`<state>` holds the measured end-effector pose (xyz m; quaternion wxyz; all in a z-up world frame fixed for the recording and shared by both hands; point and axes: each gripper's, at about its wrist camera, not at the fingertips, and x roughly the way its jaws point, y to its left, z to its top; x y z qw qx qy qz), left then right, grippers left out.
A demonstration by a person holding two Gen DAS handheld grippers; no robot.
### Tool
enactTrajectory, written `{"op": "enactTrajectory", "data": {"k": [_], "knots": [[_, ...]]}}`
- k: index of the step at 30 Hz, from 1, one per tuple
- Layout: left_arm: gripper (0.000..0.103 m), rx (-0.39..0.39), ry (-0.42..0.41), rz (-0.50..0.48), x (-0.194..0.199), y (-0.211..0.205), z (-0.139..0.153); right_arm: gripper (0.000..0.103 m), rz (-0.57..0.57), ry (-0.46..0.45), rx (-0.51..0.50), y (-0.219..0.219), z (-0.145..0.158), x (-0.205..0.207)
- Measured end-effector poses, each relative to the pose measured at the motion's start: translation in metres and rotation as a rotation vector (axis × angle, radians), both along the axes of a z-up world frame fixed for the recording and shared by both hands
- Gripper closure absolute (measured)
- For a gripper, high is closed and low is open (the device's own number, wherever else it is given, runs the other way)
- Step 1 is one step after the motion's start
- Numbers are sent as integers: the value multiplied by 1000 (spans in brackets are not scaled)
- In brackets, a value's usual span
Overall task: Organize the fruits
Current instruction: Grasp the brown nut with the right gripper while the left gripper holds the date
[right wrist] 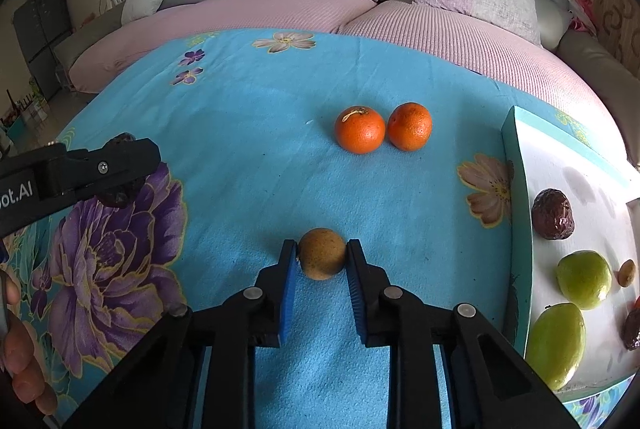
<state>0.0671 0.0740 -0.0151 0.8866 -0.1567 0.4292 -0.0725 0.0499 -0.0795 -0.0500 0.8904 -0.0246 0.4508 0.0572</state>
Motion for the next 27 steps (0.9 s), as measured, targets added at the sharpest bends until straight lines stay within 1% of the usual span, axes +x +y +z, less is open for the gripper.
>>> {"op": "enactTrajectory", "data": {"k": [16,23,27], "knots": [[52,9,-19,-13,-1,-3,6,78,-50,-40,36,-19,19,-10],[52,27,-68,-31,-7,-10,22,78,-88,-81,47,-34,33,-15],[52,40,-74,-49,-8,-18,24,78,-115,-94,53,-47,38,-17]]}}
